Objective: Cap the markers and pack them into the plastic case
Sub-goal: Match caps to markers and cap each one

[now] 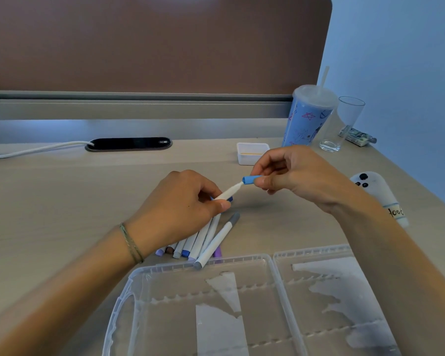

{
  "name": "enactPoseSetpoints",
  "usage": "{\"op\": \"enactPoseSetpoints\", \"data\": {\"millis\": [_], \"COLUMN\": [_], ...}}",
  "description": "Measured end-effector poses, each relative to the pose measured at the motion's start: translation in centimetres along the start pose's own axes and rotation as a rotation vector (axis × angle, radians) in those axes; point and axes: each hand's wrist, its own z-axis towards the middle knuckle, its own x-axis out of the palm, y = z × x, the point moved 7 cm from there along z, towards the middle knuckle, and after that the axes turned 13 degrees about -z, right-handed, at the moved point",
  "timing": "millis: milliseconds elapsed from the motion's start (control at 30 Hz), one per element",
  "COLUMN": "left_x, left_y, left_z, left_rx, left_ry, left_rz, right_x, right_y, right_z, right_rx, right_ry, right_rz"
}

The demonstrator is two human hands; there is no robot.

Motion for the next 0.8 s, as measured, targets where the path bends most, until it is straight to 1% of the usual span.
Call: {"op": "enactPoseSetpoints", "data": {"millis": [200,333,433,533,667,733,800], "left_x": [0.1,0.0,-0.1,-0.1,0.0,0.1,-0.1], "left_y": [-0.1,-0.4,-0.7,-0.7,-0.8,-0.7,-0.4], "left_z": [0.0,-0.1,-0.3,-0.3,-0.1,0.0,0.1], "left_rx": [0.007,0.039,0.077,0.075,0.066,0.044,0.004], "left_ry": [-0.011,-0.029,-0.066,-0.093,-0.102,-0.072,-0.059], "left_rz": [-0.007,-0.005,0.001,0.019,0.044,0.041,0.042], "right_x": [-0.1,0.5,0.8,1.2,1.1,0.3,-1.3], "right_y": [0.9,1.7,2.2,2.4,2.2,1.8,1.2], "right_z": [-0.2,-0.2,-0.3,-0.1,0.0,-0.3,-0.6], "right_rx": [-0.054,-0.070,-0.095,-0.109,-0.093,-0.056,0.000], "right_ry": [-0.038,-0.032,-0.084,-0.140,-0.114,-0.092,-0.116], "right_rz": [-0.014,0.051,0.053,0.015,0.001,-0.034,-0.090]}}
